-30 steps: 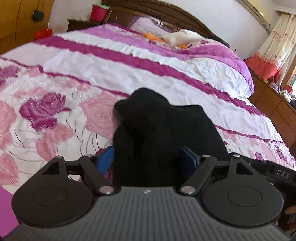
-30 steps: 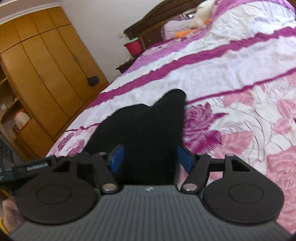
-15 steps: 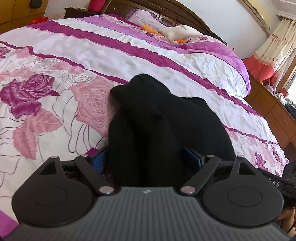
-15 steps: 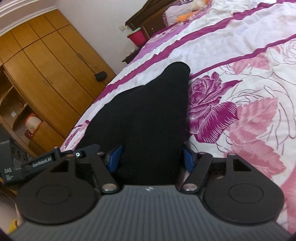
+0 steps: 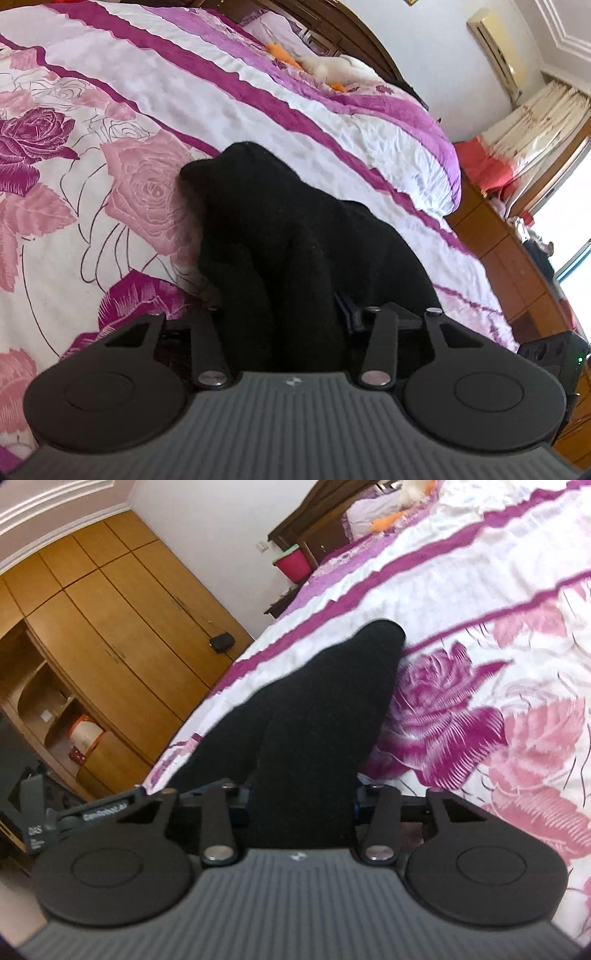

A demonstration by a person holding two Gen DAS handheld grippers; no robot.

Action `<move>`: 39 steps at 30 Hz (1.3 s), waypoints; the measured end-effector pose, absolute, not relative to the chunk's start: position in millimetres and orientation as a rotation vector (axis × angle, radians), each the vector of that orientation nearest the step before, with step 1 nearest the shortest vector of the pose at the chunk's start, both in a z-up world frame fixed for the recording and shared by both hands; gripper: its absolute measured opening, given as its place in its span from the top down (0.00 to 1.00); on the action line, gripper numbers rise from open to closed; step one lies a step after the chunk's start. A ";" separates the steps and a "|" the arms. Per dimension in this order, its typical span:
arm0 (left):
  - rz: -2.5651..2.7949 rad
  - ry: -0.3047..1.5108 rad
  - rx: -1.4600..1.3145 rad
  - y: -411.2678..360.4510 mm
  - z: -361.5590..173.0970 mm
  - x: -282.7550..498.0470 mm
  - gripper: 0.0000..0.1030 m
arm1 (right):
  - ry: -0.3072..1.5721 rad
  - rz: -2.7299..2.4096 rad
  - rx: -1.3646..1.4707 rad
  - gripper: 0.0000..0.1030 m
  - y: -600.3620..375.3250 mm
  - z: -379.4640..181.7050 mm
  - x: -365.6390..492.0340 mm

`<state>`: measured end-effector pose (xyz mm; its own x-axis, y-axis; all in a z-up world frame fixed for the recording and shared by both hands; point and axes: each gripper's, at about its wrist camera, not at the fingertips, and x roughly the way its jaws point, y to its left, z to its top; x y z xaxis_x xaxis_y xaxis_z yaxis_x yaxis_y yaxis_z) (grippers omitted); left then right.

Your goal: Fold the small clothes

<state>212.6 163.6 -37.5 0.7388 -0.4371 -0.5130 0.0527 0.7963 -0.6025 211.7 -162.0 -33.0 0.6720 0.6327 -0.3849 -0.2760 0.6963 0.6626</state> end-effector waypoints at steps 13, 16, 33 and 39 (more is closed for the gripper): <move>-0.423 0.693 -0.597 102.0 5.7 169.0 0.51 | 0.582 0.481 0.489 0.58 -208.2 30.7 147.0; -0.456 0.712 -0.566 80.7 5.4 152.8 0.51 | 0.598 0.442 0.489 0.58 -224.5 27.6 126.3; -0.292 0.795 -0.366 62.9 -25.2 107.5 0.42 | 0.725 0.301 0.442 0.42 -242.0 -26.1 98.0; -0.232 0.764 -0.233 50.8 4.0 86.2 0.38 | 0.702 0.252 0.414 0.41 -243.1 -3.6 76.1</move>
<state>86.2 50.8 4.0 0.6992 -0.2905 -0.6533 0.1224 0.9489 -0.2909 76.1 -243.1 -3.6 0.7381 0.3596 -0.5709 -0.0858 0.8893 0.4493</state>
